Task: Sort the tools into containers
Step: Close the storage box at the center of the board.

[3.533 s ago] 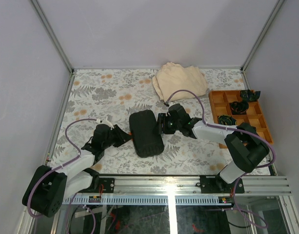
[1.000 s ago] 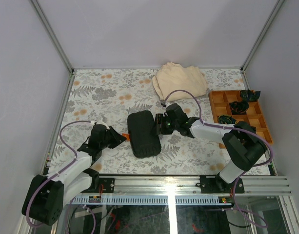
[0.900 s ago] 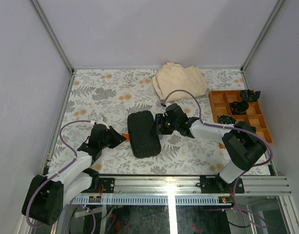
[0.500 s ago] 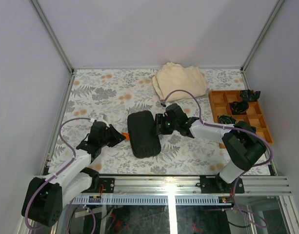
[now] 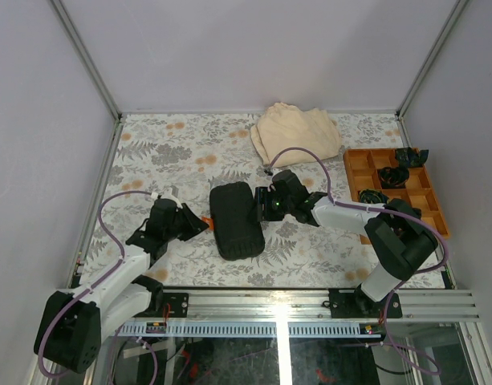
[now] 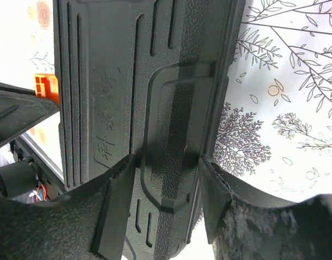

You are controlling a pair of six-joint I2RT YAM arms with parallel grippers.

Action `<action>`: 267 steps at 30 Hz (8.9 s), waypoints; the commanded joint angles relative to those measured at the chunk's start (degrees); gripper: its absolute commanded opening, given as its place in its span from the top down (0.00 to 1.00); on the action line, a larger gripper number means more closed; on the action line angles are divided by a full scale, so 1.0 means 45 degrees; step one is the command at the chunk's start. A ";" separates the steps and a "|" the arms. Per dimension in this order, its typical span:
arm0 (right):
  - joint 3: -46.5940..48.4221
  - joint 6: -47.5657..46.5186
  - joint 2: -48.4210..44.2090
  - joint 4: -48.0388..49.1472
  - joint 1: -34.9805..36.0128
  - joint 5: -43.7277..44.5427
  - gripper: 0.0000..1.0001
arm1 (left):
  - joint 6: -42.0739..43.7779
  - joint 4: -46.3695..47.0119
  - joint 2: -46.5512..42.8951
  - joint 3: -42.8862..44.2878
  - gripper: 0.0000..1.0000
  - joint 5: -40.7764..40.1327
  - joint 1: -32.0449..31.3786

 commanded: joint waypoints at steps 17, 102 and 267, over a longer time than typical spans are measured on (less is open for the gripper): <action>-0.0072 -0.0378 0.0727 -0.0927 0.0320 -0.0209 0.45 | -0.0117 0.1961 0.0105 0.0629 0.80 0.0385 -0.0635; 0.0002 -0.0616 0.0841 -0.1256 0.0364 -0.0247 0.45 | -0.0698 0.1568 -0.0305 -0.0693 0.64 -0.1279 -0.0842; 0.0328 -0.3627 -0.6728 -0.4464 -0.0810 0.4659 0.01 | 0.0628 -0.4917 0.0366 0.5531 0.31 -0.4630 -0.1361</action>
